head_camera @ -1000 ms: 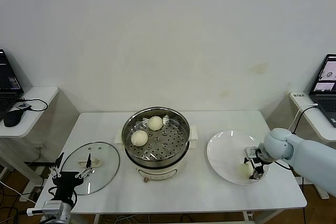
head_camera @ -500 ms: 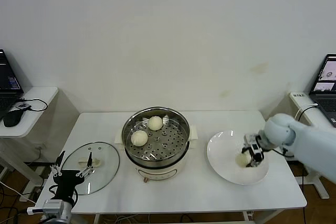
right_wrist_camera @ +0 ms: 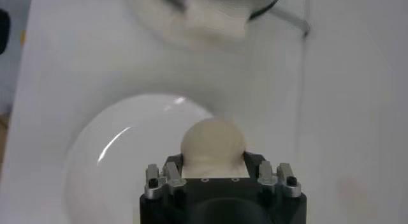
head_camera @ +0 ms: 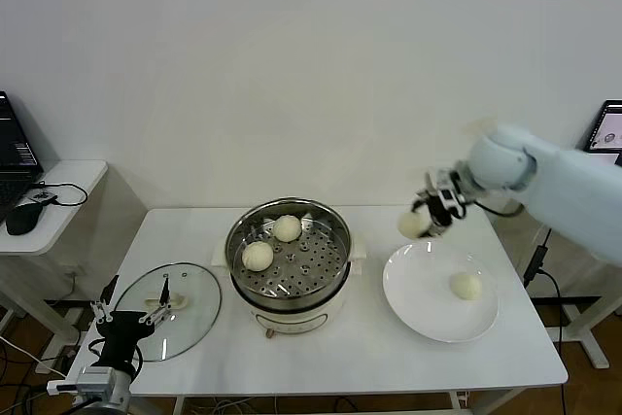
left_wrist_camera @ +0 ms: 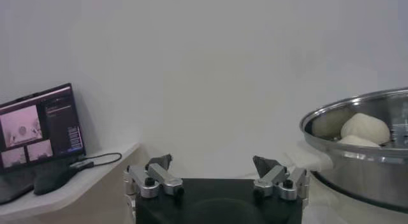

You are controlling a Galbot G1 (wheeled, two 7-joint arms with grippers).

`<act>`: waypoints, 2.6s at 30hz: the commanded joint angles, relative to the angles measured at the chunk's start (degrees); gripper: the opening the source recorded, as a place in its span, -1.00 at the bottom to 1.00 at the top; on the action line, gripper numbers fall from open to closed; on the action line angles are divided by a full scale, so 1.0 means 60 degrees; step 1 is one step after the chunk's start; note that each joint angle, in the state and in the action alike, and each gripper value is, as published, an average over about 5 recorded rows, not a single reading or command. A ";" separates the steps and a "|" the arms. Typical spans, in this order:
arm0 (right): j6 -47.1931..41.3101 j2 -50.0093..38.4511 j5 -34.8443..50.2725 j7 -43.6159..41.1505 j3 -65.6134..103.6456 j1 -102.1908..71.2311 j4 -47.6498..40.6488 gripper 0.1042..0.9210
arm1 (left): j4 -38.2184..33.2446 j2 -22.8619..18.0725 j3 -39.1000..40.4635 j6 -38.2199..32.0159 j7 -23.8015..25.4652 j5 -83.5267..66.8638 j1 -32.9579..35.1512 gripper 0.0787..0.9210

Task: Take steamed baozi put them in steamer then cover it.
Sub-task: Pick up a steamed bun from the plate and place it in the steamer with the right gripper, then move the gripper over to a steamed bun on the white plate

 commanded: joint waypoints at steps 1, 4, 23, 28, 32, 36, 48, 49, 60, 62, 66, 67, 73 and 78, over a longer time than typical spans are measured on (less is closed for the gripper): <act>0.0151 0.2239 0.1096 0.0395 -0.0928 0.1645 -0.0031 0.26 | -0.0006 -0.0017 -0.0070 -0.0005 -0.0003 -0.0016 0.0017 0.77; 0.0557 0.2874 0.1211 0.0498 -0.1132 0.1450 -0.0040 0.26 | -0.0018 -0.0039 -0.0142 -0.0012 -0.0005 -0.0027 0.0044 0.77; 0.3282 0.4957 -0.0725 0.0580 -0.2245 0.0195 -0.0919 0.26 | -0.0032 -0.0284 -0.0303 -0.0078 -0.0019 -0.0017 0.0108 0.77; 0.3583 0.5176 -0.0817 0.0415 -0.2326 0.0079 -0.1007 0.26 | -0.0041 -0.0312 -0.0300 -0.0084 -0.0024 -0.0012 0.0097 0.77; 0.3717 0.5195 -0.0804 0.0218 -0.2395 0.0043 -0.0992 0.28 | -0.0035 -0.0306 -0.0316 -0.0110 -0.0029 -0.0021 0.0125 0.77; 0.3807 0.5165 -0.0792 0.0083 -0.2443 0.0028 -0.0984 0.28 | -0.0031 -0.0306 -0.0322 -0.0127 -0.0034 -0.0031 0.0134 0.77; 0.3840 0.4933 -0.0741 -0.0151 -0.2470 0.0057 -0.0867 0.29 | -0.0041 -0.0318 -0.0298 -0.0151 -0.0041 -0.0030 0.0163 0.77; 0.3855 0.4900 -0.0728 -0.0145 -0.2466 0.0079 -0.0856 0.31 | -0.0048 -0.0318 -0.0298 -0.0151 -0.0040 -0.0030 0.0166 0.77; 0.3563 0.3947 -0.0426 -0.0169 -0.2129 0.0729 -0.0678 0.75 | -0.0190 -0.0258 -0.0292 -0.0121 -0.0029 -0.0036 0.0132 0.77; 0.3110 0.3521 -0.0463 -0.0343 -0.1964 0.0853 -0.0558 0.76 | -0.0193 -0.0235 -0.0293 -0.0120 -0.0028 -0.0036 0.0116 0.77; 0.1688 0.2381 -0.0472 -0.0601 -0.1565 0.1084 -0.0278 0.76 | -0.0176 -0.0138 -0.0314 -0.0121 -0.0028 -0.0054 0.0078 0.77; 0.1328 0.2036 -0.0440 -0.0616 -0.1452 0.1131 -0.0219 0.76 | -0.0165 -0.0109 -0.0322 -0.0121 -0.0028 -0.0064 0.0063 0.77; 0.0023 0.0172 -0.0271 -0.0506 -0.0914 0.1070 0.0046 0.76 | -0.0059 -0.0004 -0.0276 -0.0120 -0.0030 -0.0076 -0.0031 0.77; -0.0347 -0.1656 -0.0612 -0.0458 -0.0539 0.0370 0.0431 0.76 | 0.0005 0.0045 -0.0162 -0.0116 -0.0029 -0.0045 -0.0083 0.77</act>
